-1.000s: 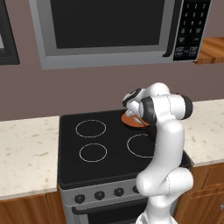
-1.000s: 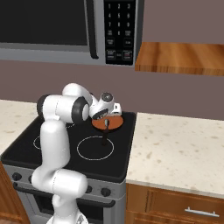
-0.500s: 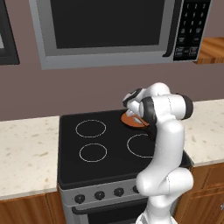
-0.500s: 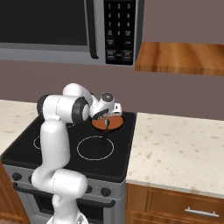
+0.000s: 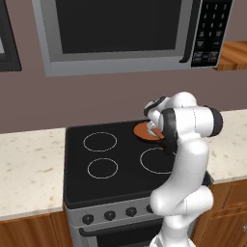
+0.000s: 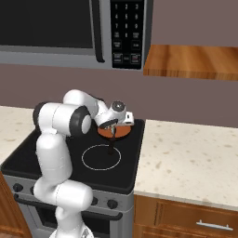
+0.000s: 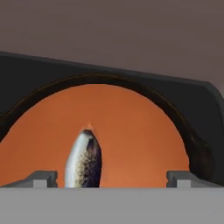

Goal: Retrieve the fish from the fridge and place it on the saucepan with marinade on the stove.

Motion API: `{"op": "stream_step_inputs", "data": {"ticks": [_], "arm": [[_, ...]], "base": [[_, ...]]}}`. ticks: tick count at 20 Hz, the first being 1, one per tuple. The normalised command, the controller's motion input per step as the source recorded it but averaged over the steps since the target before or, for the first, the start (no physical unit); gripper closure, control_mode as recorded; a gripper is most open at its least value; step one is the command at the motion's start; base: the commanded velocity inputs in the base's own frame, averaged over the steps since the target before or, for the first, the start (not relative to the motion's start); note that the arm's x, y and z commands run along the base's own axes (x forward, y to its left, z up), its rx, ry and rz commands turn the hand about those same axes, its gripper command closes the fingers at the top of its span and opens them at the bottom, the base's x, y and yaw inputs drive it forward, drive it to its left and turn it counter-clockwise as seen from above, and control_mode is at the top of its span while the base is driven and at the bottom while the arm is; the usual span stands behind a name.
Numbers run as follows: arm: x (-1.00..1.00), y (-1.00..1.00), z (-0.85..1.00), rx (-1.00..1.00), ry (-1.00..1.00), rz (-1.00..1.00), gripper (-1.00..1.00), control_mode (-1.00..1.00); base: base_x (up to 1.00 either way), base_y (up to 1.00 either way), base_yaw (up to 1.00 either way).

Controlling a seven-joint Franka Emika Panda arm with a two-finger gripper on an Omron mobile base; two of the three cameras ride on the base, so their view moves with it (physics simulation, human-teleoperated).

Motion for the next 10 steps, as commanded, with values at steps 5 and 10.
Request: {"op": "stream_step_inputs", "data": {"ticks": [5, 10], "arm": [[-0.83, -0.51, 0.18, 0.06, -0.21, 0.00, -1.00, -1.00], [-0.91, -0.66, 0.19, 0.08, -0.26, 0.00, -1.00, -1.00]], "base": [[0.00, 0.00, 0.00], [0.00, 0.00, 0.00]]}}
